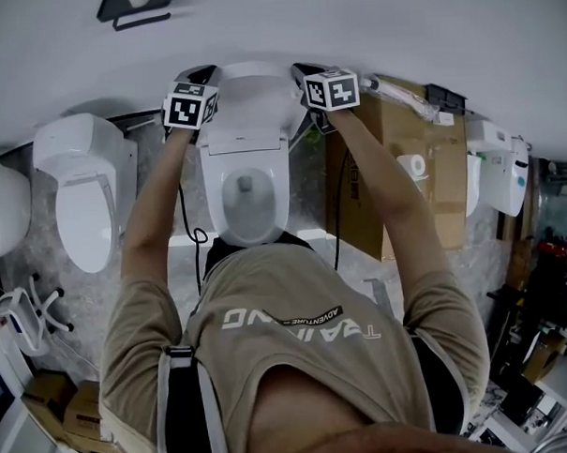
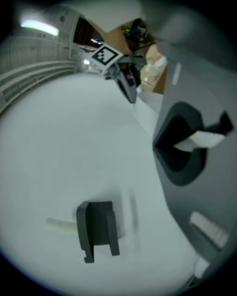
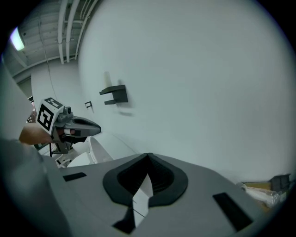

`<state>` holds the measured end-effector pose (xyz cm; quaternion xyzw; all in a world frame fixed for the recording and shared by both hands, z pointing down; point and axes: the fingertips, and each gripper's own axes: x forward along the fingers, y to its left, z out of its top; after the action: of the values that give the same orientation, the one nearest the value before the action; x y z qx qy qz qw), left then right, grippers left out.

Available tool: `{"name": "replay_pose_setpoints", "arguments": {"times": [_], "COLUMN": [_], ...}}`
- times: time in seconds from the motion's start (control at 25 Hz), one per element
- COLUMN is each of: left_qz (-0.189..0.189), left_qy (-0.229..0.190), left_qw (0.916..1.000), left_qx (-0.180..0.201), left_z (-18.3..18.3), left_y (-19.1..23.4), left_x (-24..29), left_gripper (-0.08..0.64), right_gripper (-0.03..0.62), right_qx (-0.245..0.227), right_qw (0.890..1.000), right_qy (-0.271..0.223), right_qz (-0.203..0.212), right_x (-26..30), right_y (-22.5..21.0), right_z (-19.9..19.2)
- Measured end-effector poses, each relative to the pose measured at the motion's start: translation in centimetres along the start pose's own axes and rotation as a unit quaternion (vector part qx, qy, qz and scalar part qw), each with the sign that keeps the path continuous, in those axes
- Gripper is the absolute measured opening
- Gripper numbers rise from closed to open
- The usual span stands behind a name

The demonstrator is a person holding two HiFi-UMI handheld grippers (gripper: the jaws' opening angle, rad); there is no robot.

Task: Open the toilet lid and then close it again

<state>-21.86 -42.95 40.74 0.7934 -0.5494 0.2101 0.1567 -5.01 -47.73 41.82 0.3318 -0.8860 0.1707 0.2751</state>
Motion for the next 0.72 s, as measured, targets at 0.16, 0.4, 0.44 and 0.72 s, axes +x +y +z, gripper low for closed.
{"name": "replay_pose_setpoints", "arguments": {"times": [0.16,0.4,0.44,0.72], "left_qz": [0.002,0.006,0.006,0.001], "left_qy": [0.005,0.001,0.002,0.003], "left_qw": [1.0000,0.9999,0.9999,0.9998], "left_qx": [-0.003,-0.014,-0.012,-0.018], "left_z": [0.4,0.7,0.7,0.8], "left_y": [1.1,1.9,1.9,2.1], "left_x": [1.2,1.8,1.8,2.1], "left_gripper": [0.002,0.002,0.002,0.002], "right_gripper": [0.013,0.014,0.014,0.014], "right_qx": [-0.010,-0.037,-0.048,-0.066], "right_qw": [1.000,0.999,0.998,0.997], "right_qy": [0.010,0.033,0.039,0.028], "right_qz": [0.001,0.003,0.004,0.006], "right_x": [1.1,1.9,1.9,3.0], "right_y": [-0.6,-1.2,-1.2,-1.0], "right_z": [0.7,0.9,0.9,2.8]}}
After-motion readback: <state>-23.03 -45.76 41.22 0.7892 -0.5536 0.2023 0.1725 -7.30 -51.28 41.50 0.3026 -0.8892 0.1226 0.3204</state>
